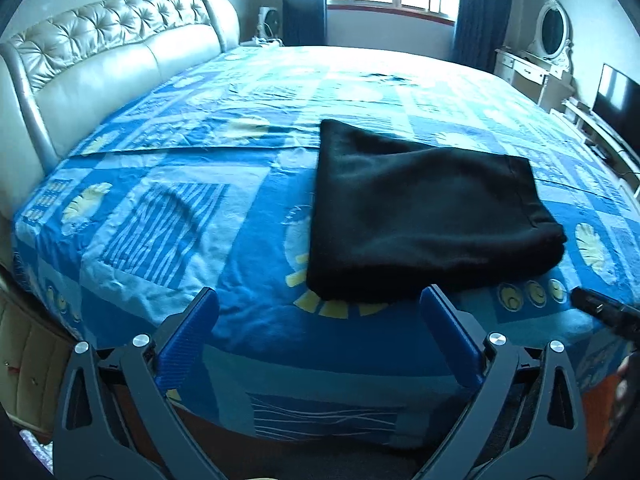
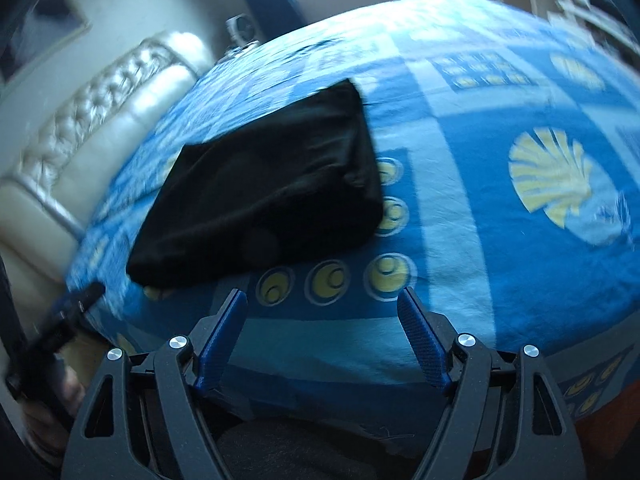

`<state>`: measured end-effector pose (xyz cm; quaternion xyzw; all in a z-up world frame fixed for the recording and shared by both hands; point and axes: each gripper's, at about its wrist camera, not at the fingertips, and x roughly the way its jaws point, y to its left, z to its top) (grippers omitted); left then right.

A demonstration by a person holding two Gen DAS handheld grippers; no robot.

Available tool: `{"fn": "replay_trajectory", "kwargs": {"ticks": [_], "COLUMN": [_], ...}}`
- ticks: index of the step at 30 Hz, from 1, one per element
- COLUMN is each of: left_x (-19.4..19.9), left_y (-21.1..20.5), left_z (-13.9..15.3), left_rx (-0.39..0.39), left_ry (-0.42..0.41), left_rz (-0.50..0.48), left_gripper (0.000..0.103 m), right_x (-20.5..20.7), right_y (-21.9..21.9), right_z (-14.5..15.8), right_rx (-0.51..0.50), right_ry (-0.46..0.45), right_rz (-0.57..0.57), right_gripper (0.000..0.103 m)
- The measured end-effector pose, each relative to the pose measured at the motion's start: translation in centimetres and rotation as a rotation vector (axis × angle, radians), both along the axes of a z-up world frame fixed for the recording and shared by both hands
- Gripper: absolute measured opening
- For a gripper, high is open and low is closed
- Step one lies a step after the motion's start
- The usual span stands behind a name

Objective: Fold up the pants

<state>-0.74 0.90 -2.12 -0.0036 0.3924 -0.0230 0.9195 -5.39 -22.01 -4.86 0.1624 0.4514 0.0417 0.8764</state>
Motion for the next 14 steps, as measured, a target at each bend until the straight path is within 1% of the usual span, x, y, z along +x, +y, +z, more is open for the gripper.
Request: {"fn": "replay_trajectory", "kwargs": {"ticks": [2, 4, 7, 9, 12, 14], "left_x": [-0.1, -0.2, -0.3, -0.3, -0.4, -0.4], "left_y": [0.0, -0.2, -0.4, -0.6, -1.1, -1.3], "left_z": [0.1, 0.1, 0.3, 0.3, 0.2, 0.1], "left_rx": [-0.018, -0.013, -0.025, -0.032, -0.015, -0.018], "left_ry": [-0.005, -0.01, -0.015, -0.017, -0.017, -0.012], "left_rz": [-0.008, -0.017, -0.022, -0.027, -0.037, -0.045], "left_gripper": [0.101, 0.101, 0.101, 0.101, 0.101, 0.101], "right_x": [-0.2, -0.4, -0.6, -0.7, -0.7, -0.7], "right_y": [0.8, 1.5, 2.0, 2.1, 1.8, 1.7], "right_z": [0.2, 0.4, 0.7, 0.9, 0.9, 0.9], "right_rx": [-0.032, -0.052, -0.087, -0.105, -0.111, -0.115], "right_ry": [-0.013, -0.018, -0.031, -0.041, -0.04, -0.035], "right_rz": [0.015, 0.034, 0.044, 0.035, 0.014, 0.006], "right_gripper": [0.076, 0.076, 0.077, 0.08, 0.081, 0.081]}}
